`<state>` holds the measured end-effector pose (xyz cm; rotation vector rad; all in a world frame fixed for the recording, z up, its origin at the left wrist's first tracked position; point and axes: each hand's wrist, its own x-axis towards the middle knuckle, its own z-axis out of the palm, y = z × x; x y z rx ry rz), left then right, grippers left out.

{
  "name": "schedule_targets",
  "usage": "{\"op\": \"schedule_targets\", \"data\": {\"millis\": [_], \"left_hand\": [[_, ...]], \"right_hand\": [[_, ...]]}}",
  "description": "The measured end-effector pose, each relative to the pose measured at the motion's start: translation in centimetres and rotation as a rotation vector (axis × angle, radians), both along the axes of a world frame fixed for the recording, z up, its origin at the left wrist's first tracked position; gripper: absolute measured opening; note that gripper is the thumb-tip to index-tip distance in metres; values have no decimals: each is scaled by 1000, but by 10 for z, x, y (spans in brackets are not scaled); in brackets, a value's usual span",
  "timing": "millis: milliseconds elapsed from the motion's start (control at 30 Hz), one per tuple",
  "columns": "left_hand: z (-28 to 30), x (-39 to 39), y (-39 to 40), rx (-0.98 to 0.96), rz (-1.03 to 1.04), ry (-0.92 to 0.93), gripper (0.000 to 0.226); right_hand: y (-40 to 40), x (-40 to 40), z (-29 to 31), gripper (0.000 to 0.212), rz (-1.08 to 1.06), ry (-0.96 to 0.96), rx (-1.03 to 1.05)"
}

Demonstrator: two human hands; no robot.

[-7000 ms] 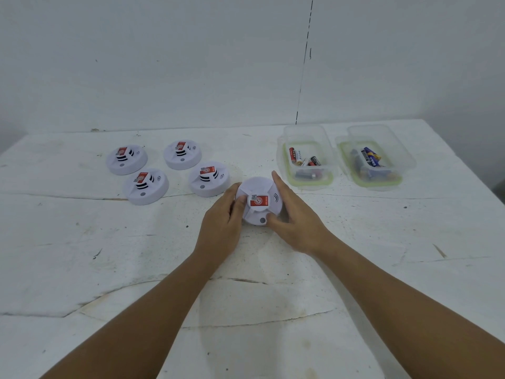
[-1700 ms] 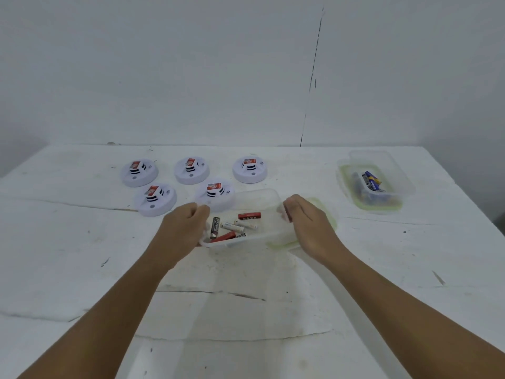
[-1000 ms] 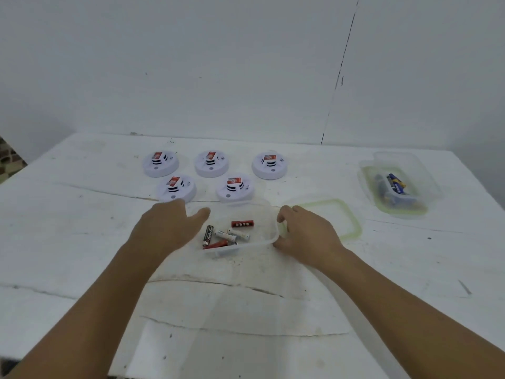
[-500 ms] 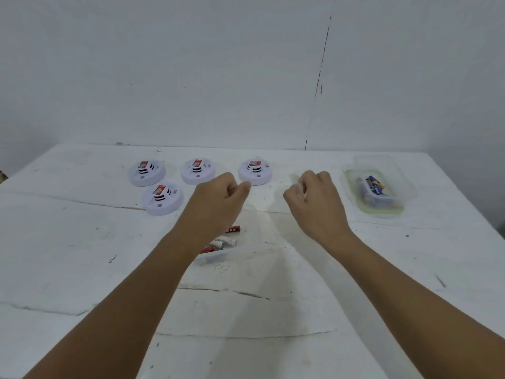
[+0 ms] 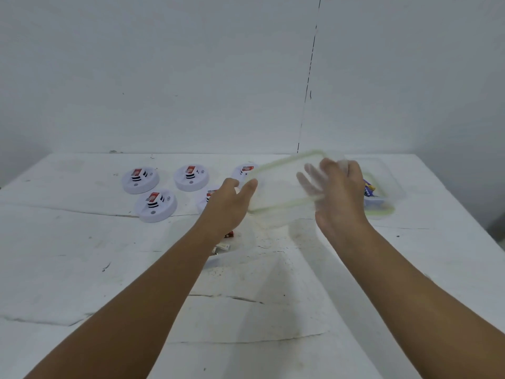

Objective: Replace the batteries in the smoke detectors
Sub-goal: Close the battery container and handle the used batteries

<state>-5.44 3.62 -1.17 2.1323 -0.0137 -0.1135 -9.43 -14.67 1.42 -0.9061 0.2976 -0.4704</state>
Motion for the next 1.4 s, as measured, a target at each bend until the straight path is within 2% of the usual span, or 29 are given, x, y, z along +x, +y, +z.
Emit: {"op": "schedule_targets", "data": {"millis": [100,167,233,333,400,700,967,1200,1400], "left_hand": [[5,2,9,-172,53,47,47],[7,1,21,-213,88,25,38],[9,-2,38,-177,116,-21,35],[9,-12,66,-138,163,-46,35],[7,-20,82,-102,203,-53,38],[-16,-49,126,-31,359,-55,34],[-43,-61,119,-27,430,-107,30],[-56,-63,119,-136,443,-88,27],[-61,-58,126,-192,447,-55,28]], "right_hand": [[0,10,-12,17,86,96,211],[3,13,-20,11,145,122,258],[7,12,-24,9,205,204,115],[17,7,-33,11,318,370,-316],[24,6,-40,19,376,407,-480],[54,-1,-72,31,570,379,-743],[52,-6,-81,27,578,376,-690],[55,-15,-89,24,622,353,-588],[60,-5,-86,22,627,374,-628]]}}
